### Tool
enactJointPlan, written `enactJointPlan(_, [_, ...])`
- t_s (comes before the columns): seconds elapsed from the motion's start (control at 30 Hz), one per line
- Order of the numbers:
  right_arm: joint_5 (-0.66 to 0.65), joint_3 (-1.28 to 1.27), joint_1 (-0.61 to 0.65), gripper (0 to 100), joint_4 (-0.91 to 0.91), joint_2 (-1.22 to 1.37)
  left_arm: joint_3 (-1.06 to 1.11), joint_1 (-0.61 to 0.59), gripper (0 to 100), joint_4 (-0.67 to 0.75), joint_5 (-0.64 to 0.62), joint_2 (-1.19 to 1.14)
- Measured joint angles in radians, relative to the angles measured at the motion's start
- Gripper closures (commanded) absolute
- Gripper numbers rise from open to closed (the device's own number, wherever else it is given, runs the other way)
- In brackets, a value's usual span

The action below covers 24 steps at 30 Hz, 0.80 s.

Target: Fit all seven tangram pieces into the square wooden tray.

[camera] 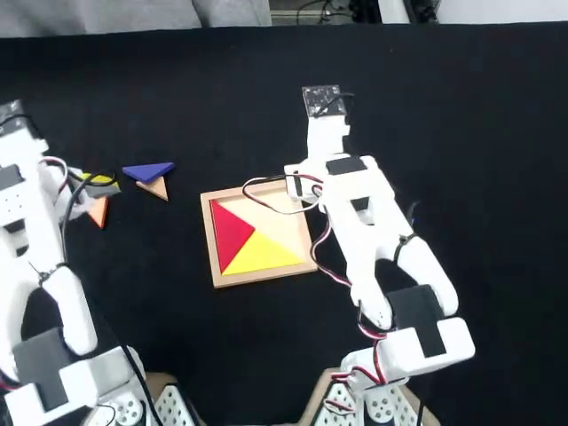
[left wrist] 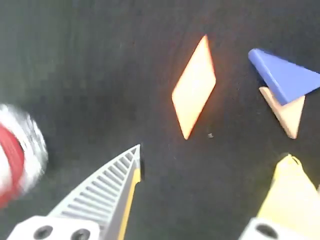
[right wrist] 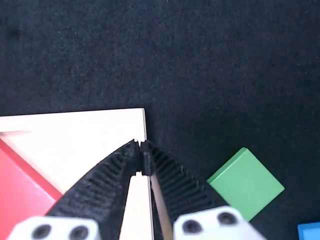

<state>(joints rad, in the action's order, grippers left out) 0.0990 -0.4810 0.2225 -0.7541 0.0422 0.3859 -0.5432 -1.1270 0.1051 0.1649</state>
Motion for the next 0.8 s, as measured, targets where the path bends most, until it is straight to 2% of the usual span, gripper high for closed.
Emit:
enactJointPlan(0.17, [0.000, 0.000, 0.000, 98.7, 0.000, 0.000, -0.069, 0.002, 60, 0.028, 0.371, -0.115])
enactJointPlan(0.27, [0.000, 0.000, 0.000, 98.7, 0.000, 0.000, -0.120, 0.014, 60, 0.031, 0.520, -0.235])
enactJointPlan(0.53, [0.000, 0.000, 0.000, 98.7, 0.000, 0.000, -0.381, 0.029, 61, 0.031, 0.689, -0.540])
enactJointPlan(0.73, [0.000, 0.000, 0.000, 98.7, 0.000, 0.000, -0.508, 0.029, 74, 0.006, 0.752, -0.680])
enactJointPlan(0.8, [0.000, 0.000, 0.000, 98.7, 0.000, 0.000, -0.542, 0.029, 75, -0.005, 0.753, -0.713])
